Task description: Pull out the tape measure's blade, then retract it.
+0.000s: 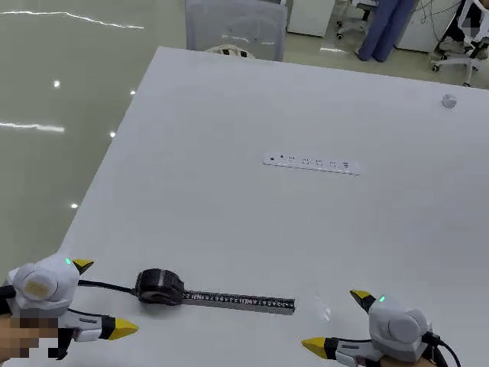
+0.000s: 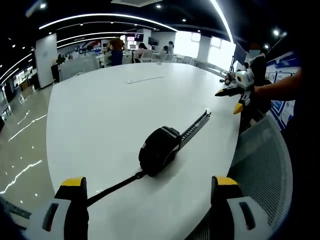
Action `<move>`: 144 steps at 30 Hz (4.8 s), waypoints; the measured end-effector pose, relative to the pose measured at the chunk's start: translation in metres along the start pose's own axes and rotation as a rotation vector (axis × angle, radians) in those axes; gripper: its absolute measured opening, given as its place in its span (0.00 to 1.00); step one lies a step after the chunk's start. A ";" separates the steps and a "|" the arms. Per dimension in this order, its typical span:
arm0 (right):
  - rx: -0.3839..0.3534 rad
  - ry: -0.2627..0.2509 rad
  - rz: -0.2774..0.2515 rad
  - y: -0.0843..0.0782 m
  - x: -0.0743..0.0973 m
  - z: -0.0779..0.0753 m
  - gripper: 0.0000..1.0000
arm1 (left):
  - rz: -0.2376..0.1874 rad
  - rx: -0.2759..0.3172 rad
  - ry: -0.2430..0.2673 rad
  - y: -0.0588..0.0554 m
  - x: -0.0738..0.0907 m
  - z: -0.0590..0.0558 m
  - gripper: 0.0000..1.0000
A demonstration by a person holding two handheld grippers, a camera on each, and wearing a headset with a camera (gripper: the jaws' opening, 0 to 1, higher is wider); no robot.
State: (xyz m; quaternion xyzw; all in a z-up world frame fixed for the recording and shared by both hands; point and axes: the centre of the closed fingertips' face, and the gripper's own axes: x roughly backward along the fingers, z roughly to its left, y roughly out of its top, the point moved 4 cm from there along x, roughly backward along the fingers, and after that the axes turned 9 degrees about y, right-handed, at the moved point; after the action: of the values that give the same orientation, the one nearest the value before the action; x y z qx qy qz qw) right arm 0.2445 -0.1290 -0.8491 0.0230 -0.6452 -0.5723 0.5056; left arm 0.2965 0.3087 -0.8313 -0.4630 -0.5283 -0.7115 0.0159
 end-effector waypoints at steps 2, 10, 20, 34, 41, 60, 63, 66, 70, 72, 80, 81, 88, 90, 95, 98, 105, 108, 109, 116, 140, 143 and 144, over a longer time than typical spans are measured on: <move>-0.023 0.009 -0.030 -0.001 0.009 0.007 1.00 | 0.000 0.087 -0.014 -0.005 0.011 -0.004 1.00; -0.033 -0.057 -0.090 -0.009 0.037 0.017 1.00 | -0.078 0.049 0.051 -0.007 0.041 -0.006 1.00; -0.001 -0.124 -0.045 -0.037 0.063 0.022 1.00 | -0.128 0.049 0.080 -0.018 0.061 0.006 1.00; -0.034 -0.173 -0.023 -0.063 0.102 0.030 1.00 | -0.120 0.043 0.100 -0.035 0.070 0.011 1.00; -0.047 -0.168 -0.044 -0.062 0.102 0.034 1.00 | -0.121 0.047 0.111 -0.036 0.072 0.014 1.00; -0.050 -0.157 -0.020 -0.074 0.109 0.043 1.00 | -0.098 0.040 0.111 -0.034 0.068 0.006 1.00; -0.058 -0.154 -0.025 -0.072 0.110 0.041 1.00 | -0.110 0.051 0.118 -0.030 0.068 0.005 1.00; -0.058 -0.149 -0.027 -0.070 0.108 0.040 1.00 | -0.113 0.051 0.121 -0.026 0.068 0.002 1.00; -0.047 -0.129 -0.024 -0.065 0.106 0.040 1.00 | -0.099 0.040 0.129 -0.024 0.063 0.000 1.00; -0.029 -0.105 -0.010 -0.062 0.105 0.041 1.00 | -0.084 0.038 0.144 -0.024 0.061 0.001 1.00; 0.006 -0.073 0.016 -0.051 0.103 0.033 0.99 | -0.108 0.059 0.130 -0.009 0.055 -0.007 1.00; 0.014 -0.075 0.018 -0.049 0.103 0.031 0.99 | -0.108 0.059 0.127 -0.008 0.054 -0.008 1.00; 0.086 -0.033 0.052 -0.038 0.100 0.023 0.97 | -0.077 0.057 0.132 0.000 0.045 -0.015 1.00; 0.107 -0.021 0.083 -0.036 0.098 0.020 0.98 | -0.100 0.096 0.121 0.008 0.043 -0.018 1.00; 0.203 0.062 0.219 -0.040 0.088 0.017 0.98 | -0.104 0.080 0.101 0.021 0.036 -0.031 1.00; 0.192 0.092 0.235 -0.035 0.082 0.015 0.98 | -0.109 0.086 0.098 0.027 0.030 -0.030 1.00; 0.243 0.153 0.278 -0.015 0.072 0.008 0.97 | -0.116 0.097 0.100 0.034 0.020 -0.041 1.00; 0.240 0.197 0.314 -0.009 0.069 0.010 0.96 | -0.112 0.135 0.105 0.035 0.016 -0.043 1.00; 0.241 0.207 0.322 -0.007 0.067 0.010 0.96 | -0.110 0.143 0.109 0.035 0.015 -0.043 1.00; 0.306 0.250 0.366 0.015 0.053 0.006 0.96 | -0.115 0.185 0.134 0.036 0.002 -0.053 0.99; 0.427 0.426 0.496 0.051 -0.001 0.014 0.77 | -0.158 0.293 0.270 0.040 -0.024 -0.052 0.99; 0.430 0.435 0.505 0.056 -0.008 0.011 0.76 | -0.154 0.294 0.280 0.037 -0.028 -0.053 0.99; 0.430 0.439 0.506 0.057 -0.010 0.011 0.76 | -0.154 0.291 0.288 0.036 -0.029 -0.053 1.00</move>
State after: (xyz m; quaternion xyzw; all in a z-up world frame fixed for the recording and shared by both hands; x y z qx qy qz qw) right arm 0.2733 -0.0957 -0.8096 0.0906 -0.6123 -0.2630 0.7401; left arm 0.2975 0.2385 -0.8245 -0.3077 -0.6514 -0.6857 0.1037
